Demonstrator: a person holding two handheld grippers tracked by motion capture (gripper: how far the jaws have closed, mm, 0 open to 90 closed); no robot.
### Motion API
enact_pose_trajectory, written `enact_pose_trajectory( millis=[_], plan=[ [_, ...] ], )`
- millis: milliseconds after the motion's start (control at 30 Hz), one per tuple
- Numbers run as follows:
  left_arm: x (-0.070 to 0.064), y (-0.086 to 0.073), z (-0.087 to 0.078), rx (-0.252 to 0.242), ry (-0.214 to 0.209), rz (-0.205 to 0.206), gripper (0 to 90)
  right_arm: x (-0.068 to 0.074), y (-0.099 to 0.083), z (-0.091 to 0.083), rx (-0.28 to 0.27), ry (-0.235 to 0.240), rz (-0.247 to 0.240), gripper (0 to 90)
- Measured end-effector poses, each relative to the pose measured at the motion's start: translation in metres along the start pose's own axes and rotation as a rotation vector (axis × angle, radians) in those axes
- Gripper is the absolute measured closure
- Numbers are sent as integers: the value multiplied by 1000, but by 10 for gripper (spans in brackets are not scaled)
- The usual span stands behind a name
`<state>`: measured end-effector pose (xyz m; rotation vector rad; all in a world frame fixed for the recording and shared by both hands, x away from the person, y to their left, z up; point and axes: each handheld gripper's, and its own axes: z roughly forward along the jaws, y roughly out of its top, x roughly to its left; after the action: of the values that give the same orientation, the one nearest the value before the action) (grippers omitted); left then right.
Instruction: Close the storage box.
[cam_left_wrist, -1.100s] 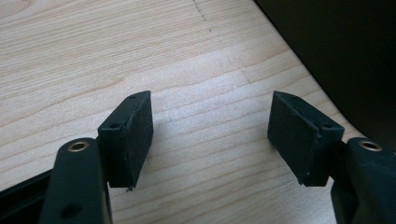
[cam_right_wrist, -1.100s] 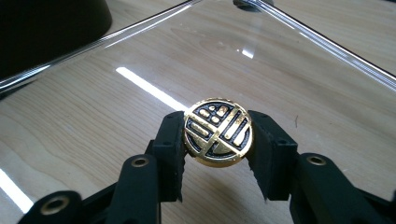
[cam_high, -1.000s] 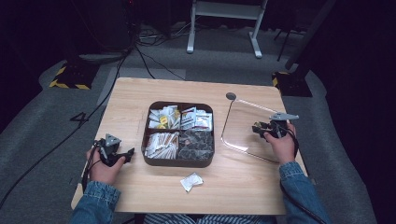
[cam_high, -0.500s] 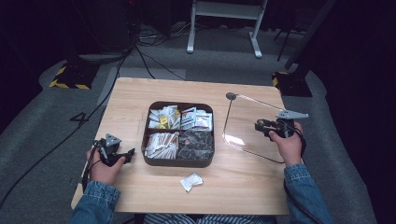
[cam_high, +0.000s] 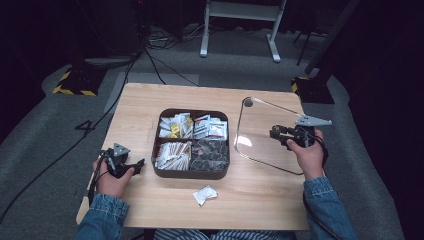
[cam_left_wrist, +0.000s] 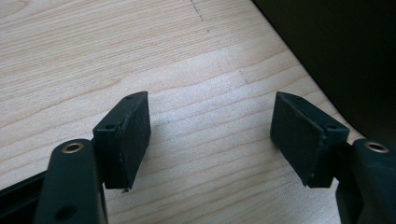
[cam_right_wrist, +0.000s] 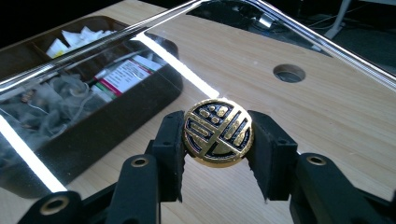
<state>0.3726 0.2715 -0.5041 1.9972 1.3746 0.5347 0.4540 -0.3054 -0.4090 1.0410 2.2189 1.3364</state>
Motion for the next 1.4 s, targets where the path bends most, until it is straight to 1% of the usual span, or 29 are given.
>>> enact_pose_trajectory(
  millis=[67,100,133,233,333,367,400,533,567,600,667,733,800,833,900,967,1033,1067,1233,1300,1333,1367,1400],
  plan=[
    [0,0,0,0,0,0,294,4,2,1,-1,7,-2,588],
    [0,0,0,0,0,0,294,8,5,2,-4,9,-10,588],
    [0,0,0,0,0,0,294,8,5,2,-4,9,-10,588],
    [0,0,0,0,0,0,294,13,9,3,-3,13,-6,588],
    [0,0,0,-2,2,0,294,21,15,8,0,23,-24,588],
    [0,0,0,-3,2,0,294,27,19,13,1,38,-41,588],
    [0,0,0,-3,2,0,293,27,19,13,1,38,-41,588],
    [0,0,0,-2,2,0,294,38,26,27,1,78,-57,588],
    [0,0,0,-2,2,0,293,44,30,33,8,88,-63,588],
    [0,0,0,-3,2,0,293,44,30,33,8,88,-63,588],
    [0,0,0,-3,2,0,293,52,36,42,21,100,-70,588],
    [0,0,0,-3,2,0,293,54,37,44,22,102,-73,588],
    [0,0,0,-3,2,0,293,60,40,49,28,108,-75,588],
    [0,0,0,-3,2,0,293,67,43,55,34,116,-77,588],
    [0,0,0,-3,2,0,294,70,44,57,36,119,-79,588],
    [0,0,0,-3,2,0,293,77,46,62,43,123,-87,588],
    [0,0,0,-3,2,0,293,87,48,70,51,123,-108,588],
    [0,0,0,-3,2,0,293,87,48,70,51,123,-108,588],
    [0,0,0,-2,2,0,293,98,54,79,58,141,-109,588],
    [0,0,0,-3,2,0,293,105,58,84,67,145,-117,588],
    [0,0,0,-3,2,0,293,105,58,84,67,145,-117,588],
    [0,0,0,-3,2,0,294,109,60,87,69,147,-126,588],
    [0,0,0,-3,2,0,294,109,60,87,69,147,-126,588]
  ],
)
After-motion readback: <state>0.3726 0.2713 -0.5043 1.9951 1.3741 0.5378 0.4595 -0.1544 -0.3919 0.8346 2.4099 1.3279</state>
